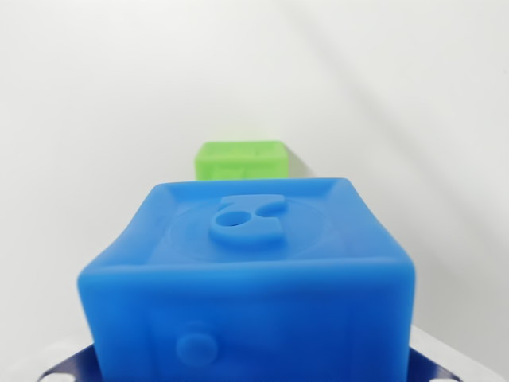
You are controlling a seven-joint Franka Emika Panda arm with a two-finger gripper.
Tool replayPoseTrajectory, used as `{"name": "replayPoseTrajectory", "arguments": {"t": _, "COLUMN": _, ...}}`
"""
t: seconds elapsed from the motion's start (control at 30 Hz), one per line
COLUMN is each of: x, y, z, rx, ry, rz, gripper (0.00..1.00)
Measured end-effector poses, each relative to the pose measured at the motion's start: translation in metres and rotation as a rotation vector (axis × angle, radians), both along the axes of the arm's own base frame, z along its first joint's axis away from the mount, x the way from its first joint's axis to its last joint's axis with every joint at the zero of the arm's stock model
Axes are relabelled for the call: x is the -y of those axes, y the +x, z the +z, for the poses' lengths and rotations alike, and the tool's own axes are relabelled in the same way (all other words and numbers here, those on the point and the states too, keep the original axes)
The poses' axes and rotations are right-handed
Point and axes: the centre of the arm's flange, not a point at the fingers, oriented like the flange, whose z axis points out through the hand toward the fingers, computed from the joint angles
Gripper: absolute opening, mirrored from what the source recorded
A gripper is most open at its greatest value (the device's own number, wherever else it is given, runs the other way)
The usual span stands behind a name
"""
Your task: Stack cube
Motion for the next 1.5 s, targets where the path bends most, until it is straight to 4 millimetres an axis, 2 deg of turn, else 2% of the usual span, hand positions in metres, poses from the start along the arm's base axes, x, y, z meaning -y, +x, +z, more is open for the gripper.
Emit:
{"name": "replayPoseTrajectory", "arguments": {"t": 0.37, "x": 0.009, "y": -0.012, "z": 0.008, "rx": 0.001, "ry": 0.000, "rz": 0.026, "gripper": 0.00}}
{"name": "replayPoseTrajectory", "arguments": {"t": 0.67, "x": 0.009, "y": -0.013, "z": -0.027, "rx": -0.011, "ry": 0.001, "rz": 0.030, "gripper": 0.00}}
{"name": "replayPoseTrajectory", "arguments": {"t": 1.5, "x": 0.009, "y": -0.014, "z": -0.088, "rx": -0.010, "ry": 0.000, "rz": 0.032, "gripper": 0.00}}
